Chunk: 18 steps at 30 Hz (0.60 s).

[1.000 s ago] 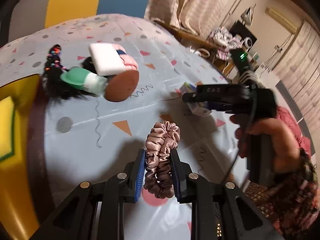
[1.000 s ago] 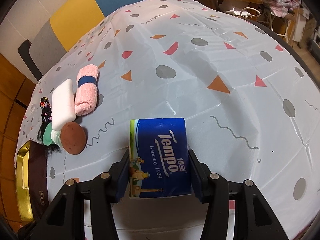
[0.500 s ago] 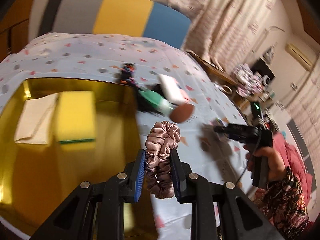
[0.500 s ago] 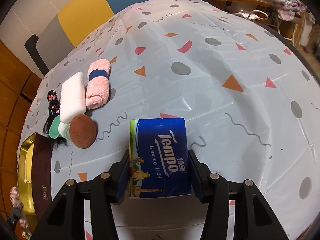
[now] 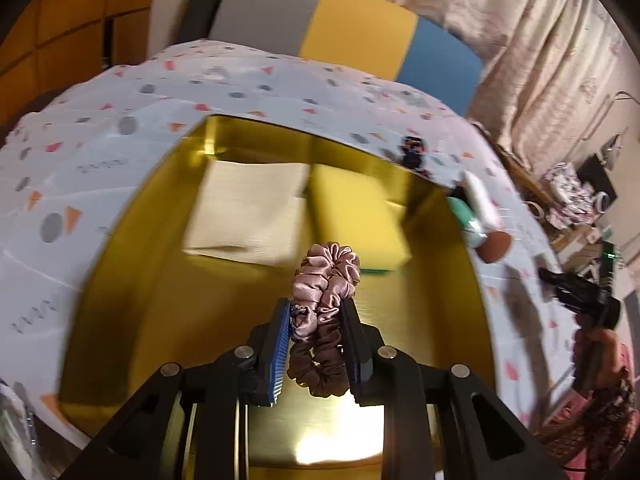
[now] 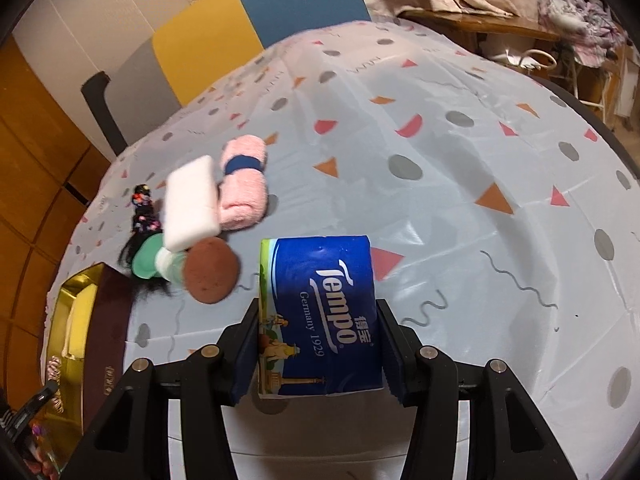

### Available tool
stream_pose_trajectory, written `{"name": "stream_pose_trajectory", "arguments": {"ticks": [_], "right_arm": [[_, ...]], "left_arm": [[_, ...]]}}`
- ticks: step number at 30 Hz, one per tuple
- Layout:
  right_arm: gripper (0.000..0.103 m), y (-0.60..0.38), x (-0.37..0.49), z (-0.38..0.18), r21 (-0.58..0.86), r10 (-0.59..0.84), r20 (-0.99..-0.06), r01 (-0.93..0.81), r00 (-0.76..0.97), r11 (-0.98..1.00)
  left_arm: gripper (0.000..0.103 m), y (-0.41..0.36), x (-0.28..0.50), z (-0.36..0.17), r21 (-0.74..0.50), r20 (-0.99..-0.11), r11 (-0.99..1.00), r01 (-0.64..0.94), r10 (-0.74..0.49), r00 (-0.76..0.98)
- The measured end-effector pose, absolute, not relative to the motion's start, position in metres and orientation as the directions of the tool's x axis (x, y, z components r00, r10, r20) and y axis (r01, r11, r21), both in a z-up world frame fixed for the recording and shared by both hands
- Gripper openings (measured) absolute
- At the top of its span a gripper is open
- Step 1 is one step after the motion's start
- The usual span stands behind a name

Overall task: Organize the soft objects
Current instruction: 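Lift the scrunchie over the gold tray with the left tool while the right tool holds the tissue pack, then lower the pink scrunchie into the gold tray and open the left tool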

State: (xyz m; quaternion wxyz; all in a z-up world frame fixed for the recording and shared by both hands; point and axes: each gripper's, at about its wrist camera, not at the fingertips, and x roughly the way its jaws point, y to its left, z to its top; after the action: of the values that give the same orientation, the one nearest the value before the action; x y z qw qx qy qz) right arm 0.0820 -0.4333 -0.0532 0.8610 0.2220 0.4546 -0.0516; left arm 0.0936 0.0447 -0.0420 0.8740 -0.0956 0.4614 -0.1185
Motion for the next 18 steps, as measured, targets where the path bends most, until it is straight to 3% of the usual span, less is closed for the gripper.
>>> {"name": "stream_pose_trajectory", "arguments": {"ticks": [11,15,18], "right_arm": [[0.053,-0.382,0.060,-0.043,0.356,0.134,-0.767,0.242,0.628,0.903],[0.053,-0.349,0.059,-0.029,0.354,0.169,-0.751,0.172,0.639,0.919],[0.053,-0.322,0.062,-0.017,0.359,0.210,-0.736,0.108,0.643,0.927]], "left_arm": [[0.025,0.085,0.107,-0.056,-0.171,-0.806,0.985,0.036,-0.161,0.569],[0.032,0.089,0.110,-0.056,-0.159,-0.811,0.987,0.015,-0.140,0.569],[0.044,0.087,0.106,-0.052,-0.113,-0.804,0.994,0.001,-0.093,0.587]]}}
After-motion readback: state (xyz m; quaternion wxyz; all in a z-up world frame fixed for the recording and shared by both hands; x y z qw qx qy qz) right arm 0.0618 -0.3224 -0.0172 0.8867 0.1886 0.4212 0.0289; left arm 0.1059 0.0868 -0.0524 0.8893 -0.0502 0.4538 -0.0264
